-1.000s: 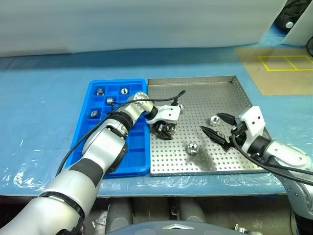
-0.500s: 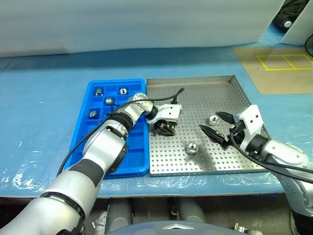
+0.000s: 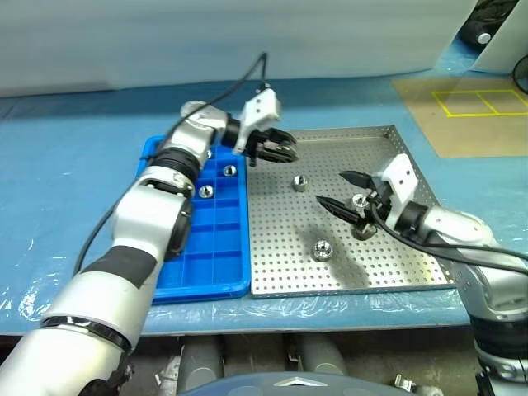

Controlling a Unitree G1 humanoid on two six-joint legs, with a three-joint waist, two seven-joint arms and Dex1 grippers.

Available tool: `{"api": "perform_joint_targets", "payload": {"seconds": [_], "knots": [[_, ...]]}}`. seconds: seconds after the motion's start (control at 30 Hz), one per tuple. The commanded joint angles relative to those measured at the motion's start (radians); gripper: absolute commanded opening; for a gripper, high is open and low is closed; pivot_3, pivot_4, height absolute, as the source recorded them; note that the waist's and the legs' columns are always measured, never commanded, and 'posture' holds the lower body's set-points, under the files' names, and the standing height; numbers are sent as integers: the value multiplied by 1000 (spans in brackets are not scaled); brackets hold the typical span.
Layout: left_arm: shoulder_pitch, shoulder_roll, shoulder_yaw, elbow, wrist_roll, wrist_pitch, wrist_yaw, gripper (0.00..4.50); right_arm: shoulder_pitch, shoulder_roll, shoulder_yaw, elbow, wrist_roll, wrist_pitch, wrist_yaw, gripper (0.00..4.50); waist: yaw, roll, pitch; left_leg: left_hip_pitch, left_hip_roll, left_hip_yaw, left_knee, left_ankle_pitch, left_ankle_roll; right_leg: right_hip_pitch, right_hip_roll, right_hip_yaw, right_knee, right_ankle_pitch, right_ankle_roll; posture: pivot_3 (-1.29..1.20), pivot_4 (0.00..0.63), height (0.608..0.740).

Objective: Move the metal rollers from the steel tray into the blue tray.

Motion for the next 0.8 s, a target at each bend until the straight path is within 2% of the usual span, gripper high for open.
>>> {"api": "perform_joint_targets", "payload": {"seconds": [0.03,0.17,0.3,0.4,0.53,0.6,0.7,0.8], "knots": [[-20,111,50,-34,-43,54,-20,1764,-94,23,68,66,-19,-64,68,4039,12,0,0,-1,0,0,0,0,0,-1,0,0,0,0,0,-217,150,740],[-19,241,118,-66,-108,176,-39,1764,-211,81,153,185,-54,-120,132,4039,42,0,1,-3,1,0,-1,1,-1,-3,0,-1,1,0,0,-65,150,740],[93,366,132,-193,-126,222,-54,1764,-320,152,230,320,-86,-188,216,4039,78,0,1,-3,1,0,-2,0,-1,-4,0,-1,2,0,-1,25,150,740],[257,452,150,-412,-182,337,-100,1764,-378,194,265,409,-113,-241,268,4039,106,0,1,-4,1,0,-2,0,-1,-7,-2,-3,7,-2,-4,95,150,740],[649,575,232,-893,-310,579,-86,1764,-442,256,301,521,-135,-298,335,4039,132,-1,1,-10,3,0,-1,2,-4,-15,-3,-5,14,-4,-7,182,150,740],[804,593,276,-1067,-361,647,-47,1764,-460,278,307,553,-141,-314,358,4039,152,-2,2,-19,3,-1,1,4,-8,-22,-3,-9,18,-5,-8,204,150,740],[937,600,313,-1201,-409,721,21,1764,-477,300,312,583,-150,-329,385,4039,184,-2,2,-20,3,-1,1,4,-12,-21,-3,-12,19,-5,-8,241,150,740],[1087,571,340,-1319,-446,767,100,1764,-499,327,326,609,-155,-341,421,4039,188,-2,2,-16,4,-1,2,5,-15,-18,-3,-12,20,-5,-8,268,150,740]]}}
